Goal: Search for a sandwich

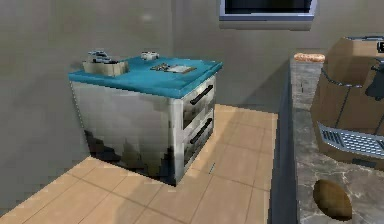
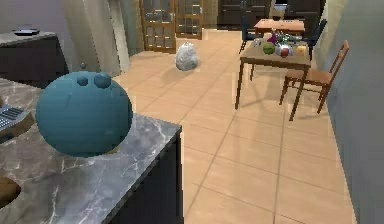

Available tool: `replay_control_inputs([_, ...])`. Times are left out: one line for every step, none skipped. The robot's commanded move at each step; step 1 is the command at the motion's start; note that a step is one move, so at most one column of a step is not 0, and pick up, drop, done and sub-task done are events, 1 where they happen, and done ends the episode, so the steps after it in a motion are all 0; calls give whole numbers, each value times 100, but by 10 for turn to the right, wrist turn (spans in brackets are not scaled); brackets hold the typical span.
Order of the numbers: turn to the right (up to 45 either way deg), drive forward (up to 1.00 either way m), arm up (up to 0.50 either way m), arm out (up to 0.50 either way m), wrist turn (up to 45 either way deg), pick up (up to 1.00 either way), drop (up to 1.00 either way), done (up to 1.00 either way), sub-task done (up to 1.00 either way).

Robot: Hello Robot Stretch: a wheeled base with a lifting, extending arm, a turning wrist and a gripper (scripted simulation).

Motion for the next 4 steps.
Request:
replay_control_inputs([60,0,0,0,0,0,0,0,0])
replay_control_inputs([0,5,0,0,0,0,0,0,0])
replay_control_inputs([-240,0,0,0,0,0,0,0,0])
replay_control_inputs([-30,0,0,0,0,0,0,0,0])
